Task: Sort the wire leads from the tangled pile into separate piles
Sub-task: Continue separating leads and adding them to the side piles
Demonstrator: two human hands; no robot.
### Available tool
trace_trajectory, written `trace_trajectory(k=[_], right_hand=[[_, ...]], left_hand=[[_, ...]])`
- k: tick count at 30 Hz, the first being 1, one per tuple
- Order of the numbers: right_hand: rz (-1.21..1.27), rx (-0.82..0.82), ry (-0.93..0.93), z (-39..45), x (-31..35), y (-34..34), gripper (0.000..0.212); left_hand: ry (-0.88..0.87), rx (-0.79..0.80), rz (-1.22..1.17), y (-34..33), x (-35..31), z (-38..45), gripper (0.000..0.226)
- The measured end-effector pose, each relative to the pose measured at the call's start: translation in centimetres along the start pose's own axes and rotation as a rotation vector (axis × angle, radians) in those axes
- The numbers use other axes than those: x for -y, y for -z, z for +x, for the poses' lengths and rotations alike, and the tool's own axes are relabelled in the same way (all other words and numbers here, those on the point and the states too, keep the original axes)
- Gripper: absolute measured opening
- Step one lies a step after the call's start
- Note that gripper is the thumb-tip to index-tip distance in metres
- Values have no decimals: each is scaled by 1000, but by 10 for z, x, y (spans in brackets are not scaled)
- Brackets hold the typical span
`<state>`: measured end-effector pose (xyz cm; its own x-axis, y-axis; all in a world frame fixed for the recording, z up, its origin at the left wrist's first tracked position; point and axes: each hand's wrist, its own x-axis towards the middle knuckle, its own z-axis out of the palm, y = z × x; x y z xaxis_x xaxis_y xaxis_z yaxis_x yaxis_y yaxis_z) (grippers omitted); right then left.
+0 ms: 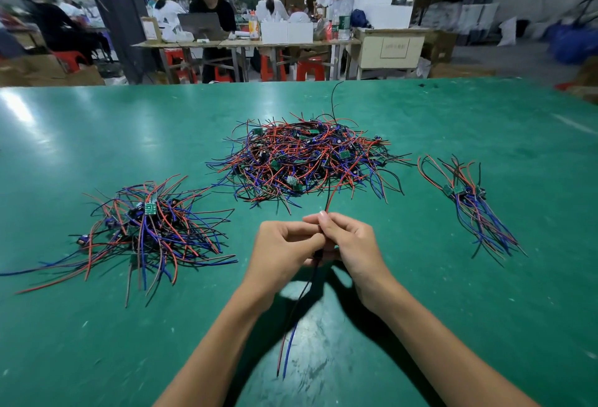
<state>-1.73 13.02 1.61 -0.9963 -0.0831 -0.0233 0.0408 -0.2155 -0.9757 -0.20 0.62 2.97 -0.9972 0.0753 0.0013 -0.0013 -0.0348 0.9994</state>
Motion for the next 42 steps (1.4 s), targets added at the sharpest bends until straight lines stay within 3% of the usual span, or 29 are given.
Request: trace_trajectory(k=[6,11,17,21,27,29,33,35,38,42], right_hand=[[-126,24,24,1,-5,-4,33],[-294,-187,105,4,-13,-5,27],[-279,-353,115,11,0,9,26],[-151,-414,17,20,12,25,22],[310,-287,-271,19,23,39,19],[386,-221,-275,18,25,42,22],[-65,19,-148,17,26,39,42],[-248,135,-75,15,21,33,35],[-275,102,73,14,14,30,18],[-233,60,79,15,18,35,19]], left_hand=[[49,-25,-43,2,0,1,11],[63,33,15,-1,3,1,11],[159,232,95,2,0,-2,15],[195,315,179,-1,0,-3,11],[203,337,167,2,-3,-5,11],[208,300,106,5,-4,-4,11],[211,231,-16,13,-6,0,15],[222,209,-79,17,-7,3,15],[264,192,-151,20,-7,6,28],[274,227,-187,22,-6,6,38]])
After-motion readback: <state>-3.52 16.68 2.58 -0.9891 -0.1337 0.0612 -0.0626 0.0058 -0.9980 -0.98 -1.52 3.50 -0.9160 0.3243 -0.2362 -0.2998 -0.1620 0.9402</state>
